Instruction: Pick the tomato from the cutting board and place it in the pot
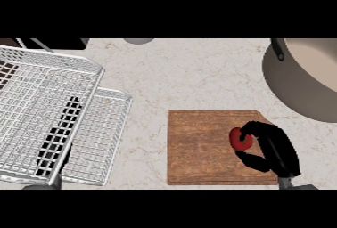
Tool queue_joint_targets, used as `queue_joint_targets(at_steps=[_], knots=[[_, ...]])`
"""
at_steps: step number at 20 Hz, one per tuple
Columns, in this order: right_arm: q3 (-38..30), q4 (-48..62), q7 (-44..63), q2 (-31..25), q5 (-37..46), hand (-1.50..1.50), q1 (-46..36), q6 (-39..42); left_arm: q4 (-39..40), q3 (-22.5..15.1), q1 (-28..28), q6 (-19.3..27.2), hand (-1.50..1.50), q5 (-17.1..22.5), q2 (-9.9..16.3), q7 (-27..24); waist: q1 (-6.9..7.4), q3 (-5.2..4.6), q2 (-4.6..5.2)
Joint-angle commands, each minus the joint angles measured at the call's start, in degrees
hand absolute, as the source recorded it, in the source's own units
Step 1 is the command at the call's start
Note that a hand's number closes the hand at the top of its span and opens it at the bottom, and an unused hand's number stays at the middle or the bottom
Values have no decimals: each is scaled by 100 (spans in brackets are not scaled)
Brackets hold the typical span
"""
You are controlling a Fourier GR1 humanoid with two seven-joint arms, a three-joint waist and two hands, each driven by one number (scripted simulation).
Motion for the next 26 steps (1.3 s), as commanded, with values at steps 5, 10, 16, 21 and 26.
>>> queue_joint_targets(at_steps=[5,10,16,21,26], knots=[[-162,153,-433,-12,137,150,75,-640,-817,-189,177,324,0,319,-709,412,-20,112,-45],[-1012,1099,1696,388,507,150,-1414,-195,-179,-177,-371,172,0,300,-705,170,262,87,103],[-1867,1937,3687,126,959,150,-2672,81,-32,-403,-638,-22,0,256,-573,15,695,52,243],[-2045,2586,4875,-204,1743,150,-4190,23,146,-639,-738,47,0,261,-747,52,919,71,201],[-1982,3488,5898,-488,2664,150,-5220,78,306,-564,-942,60,0,400,-722,38,933,75,232]])
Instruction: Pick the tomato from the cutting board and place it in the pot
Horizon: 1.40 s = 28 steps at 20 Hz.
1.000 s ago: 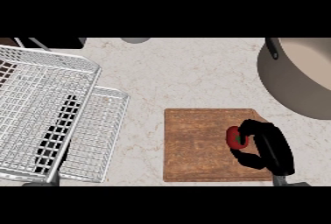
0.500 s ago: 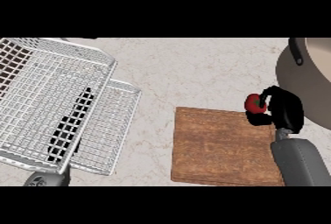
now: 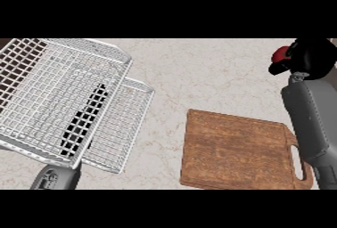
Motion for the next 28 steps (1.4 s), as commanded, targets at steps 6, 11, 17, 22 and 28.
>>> queue_joint_targets(at_steps=[6,11,17,22,28], knots=[[-63,1578,1830,-313,1300,150,-1628,-25,-253,104,24,243,0,416,-507,82,-95,71,-77],[-194,2214,2232,-341,1595,150,-1903,-431,-342,31,45,435,0,333,-686,136,-214,85,-66],[-496,2787,2140,-702,1722,150,-1996,-685,-345,247,291,360,0,475,-582,91,-413,87,-100],[-717,3109,1908,-954,1717,150,-1843,-1017,-459,291,298,405,0,467,-625,200,-559,92,-130],[-1075,3445,1437,-1326,1500,150,-1516,-1458,-606,280,535,451,0,416,-664,214,-641,98,-155]])
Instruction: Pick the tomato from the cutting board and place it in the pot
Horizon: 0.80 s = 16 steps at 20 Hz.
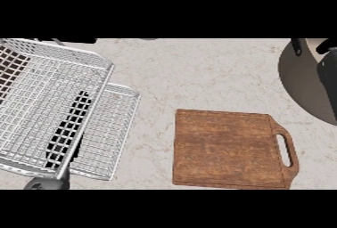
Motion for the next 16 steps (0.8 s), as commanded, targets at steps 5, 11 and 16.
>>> queue_joint_targets(at_steps=[5,11,16], knots=[[-666,527,-626,-298,-650,150,380,-654,-361,-98,-56,282,0,319,-710,344,-111,67,-39],[-1040,949,-1063,-479,-1042,150,650,-552,-566,-195,7,241,0,315,-777,371,-79,71,-41],[-1520,1350,-870,-683,-1471,150,905,-290,-378,-10,73,94,0,376,-545,93,-6,77,15]])
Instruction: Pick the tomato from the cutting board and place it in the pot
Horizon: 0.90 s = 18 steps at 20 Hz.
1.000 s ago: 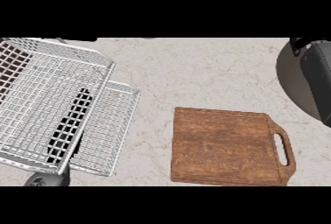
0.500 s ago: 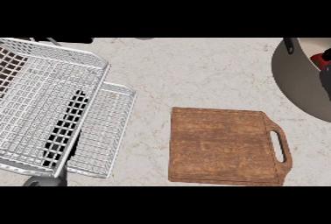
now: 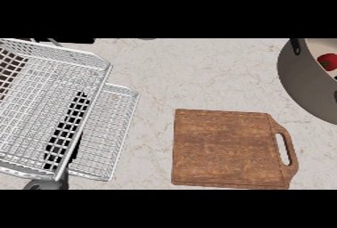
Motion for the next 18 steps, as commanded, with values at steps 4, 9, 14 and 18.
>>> queue_joint_targets(at_steps=[4,9,14,18], knots=[[-633,297,-500,-74,-688,-150,375,143,-310,-115,-156,338,0,288,-721,315,-68,71,-46],[-1047,-404,-1517,181,-1220,-150,441,-1153,-331,-185,70,329,0,272,-763,165,-79,78,-83],[-1565,-1200,-2459,519,-1969,-150,294,-2456,-87,-112,63,265,0,297,-751,100,-148,82,-96],[-2065,-1552,-3398,578,-2858,-150,553,-2592,-139,153,-25,232,0,410,-583,157,-238,69,-126]])
